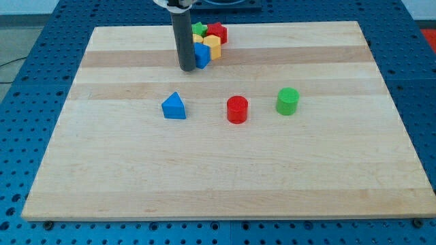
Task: Push the green circle towards the top right of the board
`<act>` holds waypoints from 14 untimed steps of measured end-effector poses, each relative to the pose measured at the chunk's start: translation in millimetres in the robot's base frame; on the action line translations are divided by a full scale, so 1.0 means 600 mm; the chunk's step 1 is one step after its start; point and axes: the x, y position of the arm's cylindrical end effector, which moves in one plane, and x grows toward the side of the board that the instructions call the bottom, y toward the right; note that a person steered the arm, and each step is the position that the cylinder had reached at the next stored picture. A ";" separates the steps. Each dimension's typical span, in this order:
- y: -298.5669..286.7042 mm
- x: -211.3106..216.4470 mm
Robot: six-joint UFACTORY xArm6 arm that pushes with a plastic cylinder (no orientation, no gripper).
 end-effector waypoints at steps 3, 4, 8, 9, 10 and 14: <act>-0.052 0.049; -0.099 0.050; -0.025 0.207; -0.044 0.252; 0.005 0.257; 0.210 0.199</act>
